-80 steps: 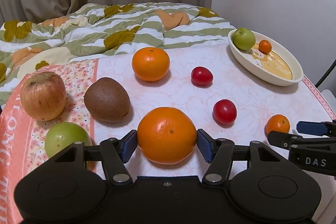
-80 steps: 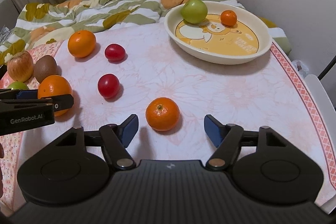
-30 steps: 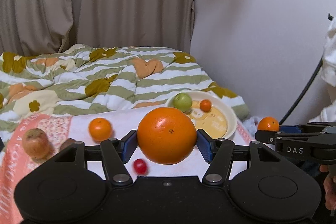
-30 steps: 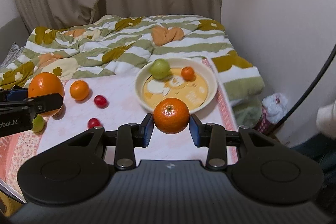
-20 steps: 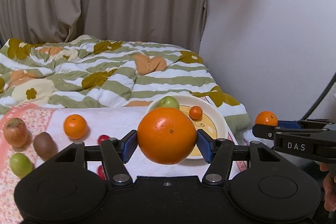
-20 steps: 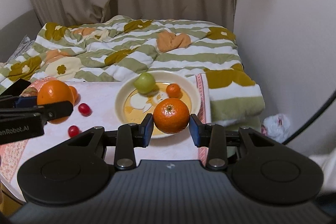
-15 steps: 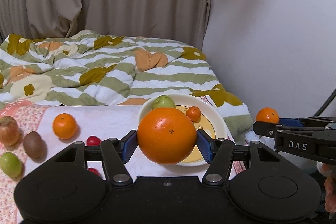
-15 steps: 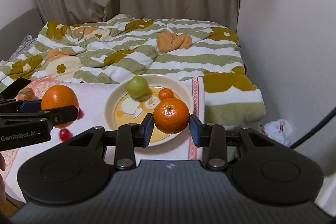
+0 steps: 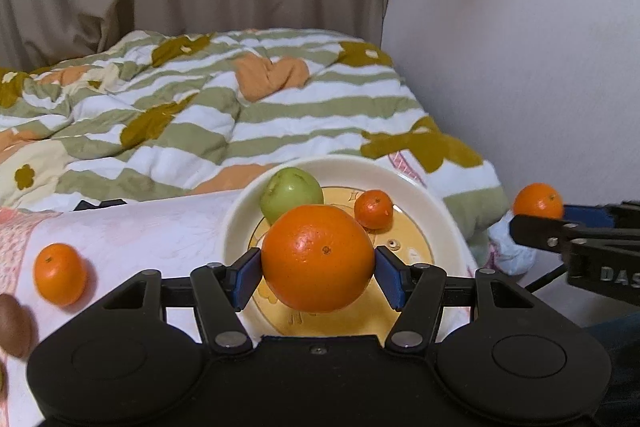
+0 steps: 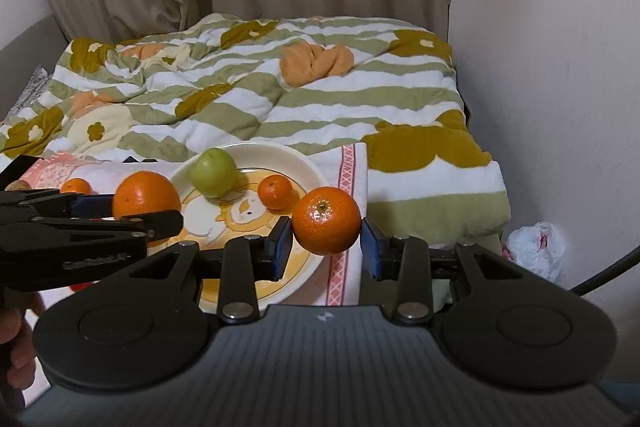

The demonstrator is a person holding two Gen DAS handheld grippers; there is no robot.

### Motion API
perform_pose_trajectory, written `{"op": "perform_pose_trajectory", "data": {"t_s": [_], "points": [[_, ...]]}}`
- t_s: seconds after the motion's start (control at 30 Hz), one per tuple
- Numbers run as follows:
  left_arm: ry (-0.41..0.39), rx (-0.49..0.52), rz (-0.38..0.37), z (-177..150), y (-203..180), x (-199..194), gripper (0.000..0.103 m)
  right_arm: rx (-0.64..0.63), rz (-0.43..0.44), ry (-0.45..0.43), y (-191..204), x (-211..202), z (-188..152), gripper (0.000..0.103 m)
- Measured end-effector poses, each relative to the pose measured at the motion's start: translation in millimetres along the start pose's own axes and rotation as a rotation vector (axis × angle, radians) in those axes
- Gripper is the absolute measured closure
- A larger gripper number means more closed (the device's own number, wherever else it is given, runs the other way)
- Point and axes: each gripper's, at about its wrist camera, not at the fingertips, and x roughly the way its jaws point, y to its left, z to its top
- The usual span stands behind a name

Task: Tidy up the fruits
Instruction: 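Carry the orange and mandarin to the bowl, release the orange inside, then lower the mandarin into the bowl and open the right tool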

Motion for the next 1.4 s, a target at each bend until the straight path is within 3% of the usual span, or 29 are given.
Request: {"op": "perform_pose_trajectory", "data": {"t_s": [0.53, 0.6, 0.63, 0.67, 1.03, 1.4], "points": [[0.108, 0.049, 0.006, 2.3, 2.3, 55.6, 0.037, 0.024, -0.008, 0.052, -6.1, 38.7, 3.3, 0.051], [0.095, 0.040, -0.018, 2.9, 4.2, 52.3, 0.022, 0.027, -0.013, 0.052, -5.7, 39.4, 4.6, 0.051], [0.078, 0.033, -0.029, 3.6, 4.7, 48.0, 0.004, 0.029, -0.014, 0.050, -6.2, 39.4, 5.3, 0.051], [0.056, 0.027, -0.032, 4.6, 6.0, 42.9, 0.000, 0.031, -0.014, 0.048, -6.5, 39.0, 6.0, 0.051], [0.034, 0.035, 0.011, 0.6, 20.3, 4.7, 0.000, 0.020, -0.002, 0.034, -3.1, 37.7, 15.2, 0.051], [0.013, -0.016, 0.064, -9.0, 37.6, -18.9, 0.000, -0.084, 0.063, 0.080, 31.2, 74.8, 10.8, 0.051]]}}
